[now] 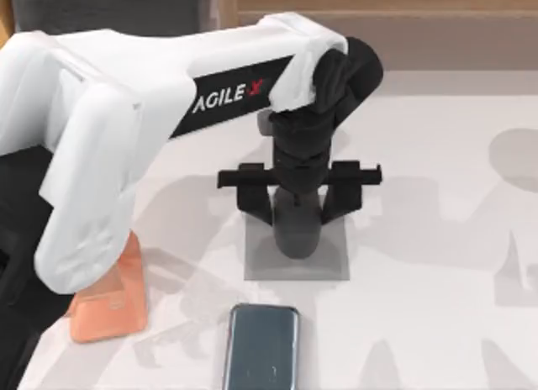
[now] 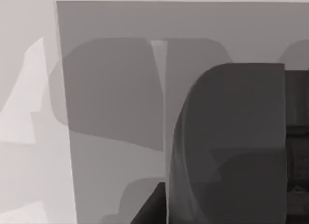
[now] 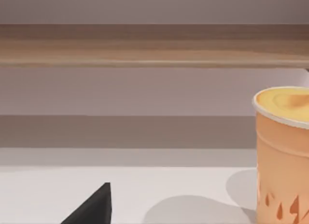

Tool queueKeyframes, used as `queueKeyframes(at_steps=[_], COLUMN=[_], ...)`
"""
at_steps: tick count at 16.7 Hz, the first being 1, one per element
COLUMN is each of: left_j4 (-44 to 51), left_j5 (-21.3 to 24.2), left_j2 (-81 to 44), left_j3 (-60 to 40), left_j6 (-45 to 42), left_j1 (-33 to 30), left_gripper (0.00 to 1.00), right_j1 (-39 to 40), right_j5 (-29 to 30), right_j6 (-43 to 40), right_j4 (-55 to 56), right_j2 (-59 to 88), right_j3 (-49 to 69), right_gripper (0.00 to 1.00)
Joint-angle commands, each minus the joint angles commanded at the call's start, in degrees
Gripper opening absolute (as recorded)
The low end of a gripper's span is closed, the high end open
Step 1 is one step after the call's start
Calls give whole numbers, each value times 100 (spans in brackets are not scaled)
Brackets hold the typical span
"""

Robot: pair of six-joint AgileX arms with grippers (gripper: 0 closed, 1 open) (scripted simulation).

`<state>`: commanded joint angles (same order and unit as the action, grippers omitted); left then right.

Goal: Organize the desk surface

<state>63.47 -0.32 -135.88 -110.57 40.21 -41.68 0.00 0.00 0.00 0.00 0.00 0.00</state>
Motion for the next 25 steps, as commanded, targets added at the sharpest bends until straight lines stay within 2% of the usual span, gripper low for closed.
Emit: queueKeyframes(at_steps=[4, 5, 16, 20, 25], left_j4=[0, 0, -35, -198, -470], left_j5=[0, 0, -3, -35, -75], left_j2=[0, 0, 196, 925, 2155], left_j3=[0, 0, 159, 1041, 2631], left_j6=[0, 0, 53, 261, 677], left_j1=[0, 0, -54, -370, -914], left_gripper=[98, 100, 100, 100, 100], right_j1=[0, 0, 0, 0, 0], right_j5=[0, 0, 0, 0, 0], right_j6=[0, 0, 0, 0, 0], right_j4=[0, 0, 0, 0, 0], right_j2=[0, 0, 0, 0, 0], right_j3=[0, 0, 0, 0, 0], right_gripper=[100, 100, 100, 100, 100])
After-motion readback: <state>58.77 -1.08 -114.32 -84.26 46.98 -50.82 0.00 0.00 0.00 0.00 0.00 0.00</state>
